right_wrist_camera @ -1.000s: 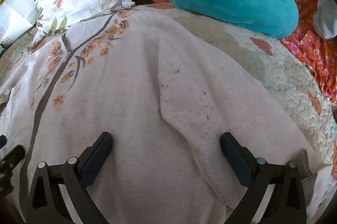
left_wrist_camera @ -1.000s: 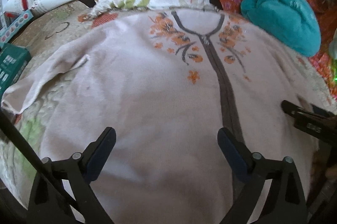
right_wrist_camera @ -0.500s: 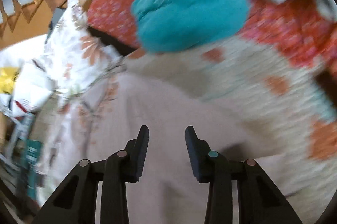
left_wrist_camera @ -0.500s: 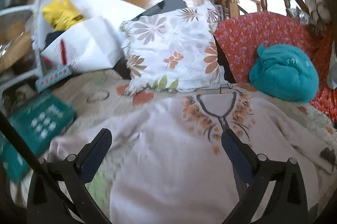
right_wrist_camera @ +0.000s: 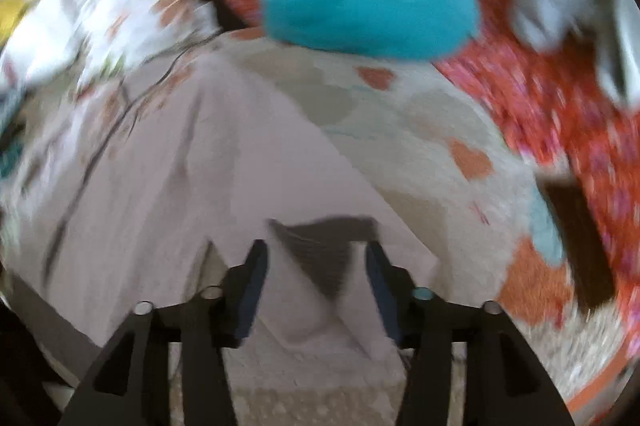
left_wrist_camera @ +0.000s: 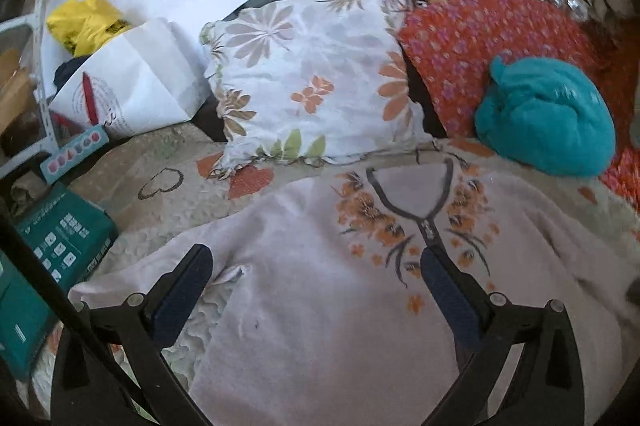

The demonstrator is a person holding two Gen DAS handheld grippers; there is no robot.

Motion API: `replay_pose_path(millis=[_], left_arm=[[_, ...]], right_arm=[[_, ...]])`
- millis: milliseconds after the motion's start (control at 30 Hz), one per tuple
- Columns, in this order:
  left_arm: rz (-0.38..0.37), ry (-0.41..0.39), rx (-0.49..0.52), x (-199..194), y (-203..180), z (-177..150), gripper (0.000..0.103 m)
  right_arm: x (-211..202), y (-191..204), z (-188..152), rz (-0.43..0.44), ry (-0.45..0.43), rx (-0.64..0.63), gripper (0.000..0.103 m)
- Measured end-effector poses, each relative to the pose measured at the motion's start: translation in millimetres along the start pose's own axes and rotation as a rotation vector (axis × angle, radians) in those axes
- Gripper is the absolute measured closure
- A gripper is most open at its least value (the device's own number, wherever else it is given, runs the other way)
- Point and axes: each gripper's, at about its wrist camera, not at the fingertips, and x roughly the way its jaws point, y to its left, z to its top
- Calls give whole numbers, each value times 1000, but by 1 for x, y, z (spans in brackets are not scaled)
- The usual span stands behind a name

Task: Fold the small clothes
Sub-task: 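Grasp the grey ribbed cuff of a sleeve with the right gripper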

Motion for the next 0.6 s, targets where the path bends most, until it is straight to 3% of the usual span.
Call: replay_pose_path(millis=[33,67,133,233,500,600], left_arm=[[-3,6,10,-1,-2,-3,0],[-8,14,13,-1,-2,-6,0],[-22,35,1,-2,-2,-11,0],[-41,44,-35,-5,3,-11,0],[-57,50,-109,-11,17,-12,0],[-60,63,-132,-12,20,-14,0]], right_arm=[[7,7,1,-25,7,-36,37],[19,13,1,-63,45,-73,48],[36,12,4,-95,123,-103,96],[20,-25,18,-154,77,-30,97],[-77,-168,64,-371,-155,358,97],[-88,-193,58,-372,-168,440,97]])
